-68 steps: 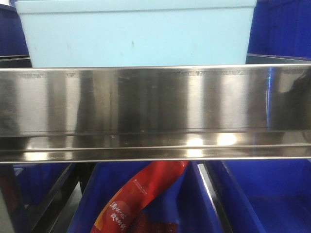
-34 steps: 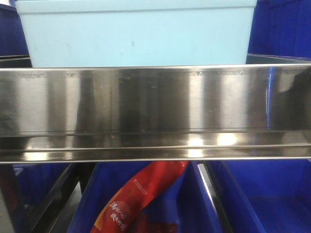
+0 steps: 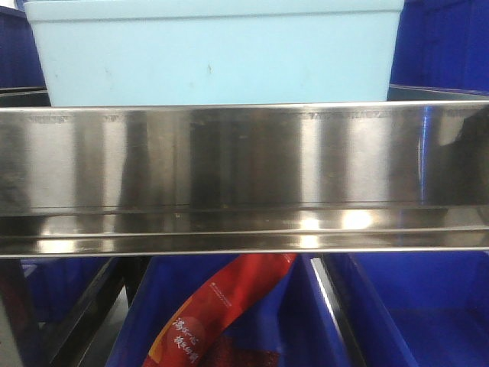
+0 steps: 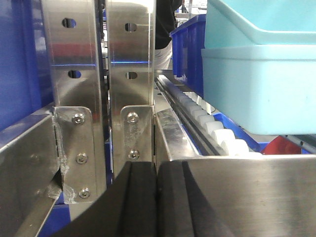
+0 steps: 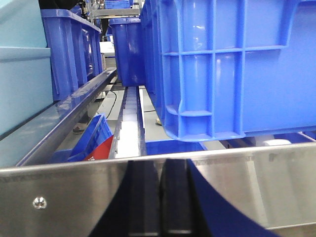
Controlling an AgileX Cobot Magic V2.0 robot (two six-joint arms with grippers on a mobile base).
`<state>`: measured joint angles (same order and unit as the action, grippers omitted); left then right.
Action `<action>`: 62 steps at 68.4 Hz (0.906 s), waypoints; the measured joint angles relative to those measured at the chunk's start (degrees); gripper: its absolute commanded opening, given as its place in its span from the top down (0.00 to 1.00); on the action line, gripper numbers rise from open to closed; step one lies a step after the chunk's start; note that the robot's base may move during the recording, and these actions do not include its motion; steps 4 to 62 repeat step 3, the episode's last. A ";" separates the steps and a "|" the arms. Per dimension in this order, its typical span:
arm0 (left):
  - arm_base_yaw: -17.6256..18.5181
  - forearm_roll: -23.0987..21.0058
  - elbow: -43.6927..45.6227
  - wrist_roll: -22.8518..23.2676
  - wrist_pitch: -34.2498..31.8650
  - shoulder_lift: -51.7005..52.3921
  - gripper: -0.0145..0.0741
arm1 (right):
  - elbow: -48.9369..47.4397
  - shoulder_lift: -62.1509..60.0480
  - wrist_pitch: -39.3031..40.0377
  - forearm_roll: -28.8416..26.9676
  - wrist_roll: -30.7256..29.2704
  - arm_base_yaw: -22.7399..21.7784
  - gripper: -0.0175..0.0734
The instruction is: Move two blue bins to right shelf middle
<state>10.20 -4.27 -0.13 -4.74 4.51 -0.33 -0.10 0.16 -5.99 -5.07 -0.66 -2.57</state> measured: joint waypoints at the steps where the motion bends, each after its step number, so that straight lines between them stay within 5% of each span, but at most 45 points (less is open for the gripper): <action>1: 0.00 0.00 0.00 0.00 0.00 0.00 0.96 | 0.00 0.00 0.00 0.00 0.00 0.00 0.98; 62: 0.00 0.00 0.00 0.00 0.00 0.00 0.96 | 0.00 0.00 0.00 0.00 0.00 0.00 0.98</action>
